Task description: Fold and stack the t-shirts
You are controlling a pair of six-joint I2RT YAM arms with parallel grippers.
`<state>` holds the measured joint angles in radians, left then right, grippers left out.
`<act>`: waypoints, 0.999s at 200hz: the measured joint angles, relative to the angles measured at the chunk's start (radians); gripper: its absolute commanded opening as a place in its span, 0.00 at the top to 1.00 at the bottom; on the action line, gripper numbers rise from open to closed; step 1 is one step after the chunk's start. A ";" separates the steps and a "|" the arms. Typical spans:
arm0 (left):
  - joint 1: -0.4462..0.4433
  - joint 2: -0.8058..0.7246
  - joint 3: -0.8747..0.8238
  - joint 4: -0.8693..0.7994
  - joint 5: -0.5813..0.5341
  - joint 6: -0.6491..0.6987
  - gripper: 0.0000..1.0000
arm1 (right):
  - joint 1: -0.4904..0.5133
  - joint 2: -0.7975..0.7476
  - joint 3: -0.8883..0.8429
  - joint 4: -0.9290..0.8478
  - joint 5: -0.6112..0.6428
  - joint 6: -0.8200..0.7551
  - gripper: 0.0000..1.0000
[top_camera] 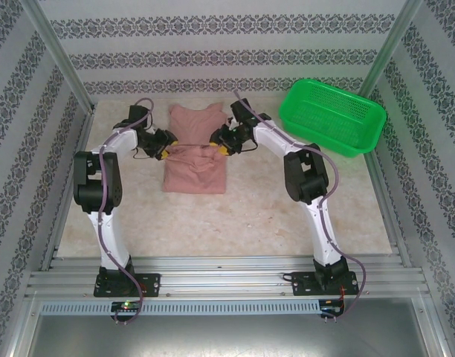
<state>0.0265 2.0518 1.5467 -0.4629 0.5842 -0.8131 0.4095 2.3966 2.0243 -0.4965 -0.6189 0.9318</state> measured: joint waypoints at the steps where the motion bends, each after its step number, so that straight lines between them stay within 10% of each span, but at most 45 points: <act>1: 0.001 0.000 0.002 0.001 0.001 -0.003 0.43 | -0.003 0.000 -0.002 0.014 -0.005 0.007 0.46; 57: 0.045 -0.069 0.100 0.050 0.047 -0.037 0.39 | -0.114 -0.114 -0.098 0.240 -0.051 0.130 0.45; 115: 0.054 -0.494 -0.488 -0.007 0.049 0.069 0.40 | 0.106 -0.584 -0.623 0.150 0.023 0.004 0.40; 200: 0.010 -0.318 -0.617 0.106 0.051 0.062 0.45 | 0.156 -0.356 -0.712 0.192 0.037 0.006 0.44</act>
<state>0.0360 1.7340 0.9298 -0.3573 0.6357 -0.7509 0.5659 2.0407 1.3125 -0.3050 -0.5816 0.9382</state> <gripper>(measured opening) 0.568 0.566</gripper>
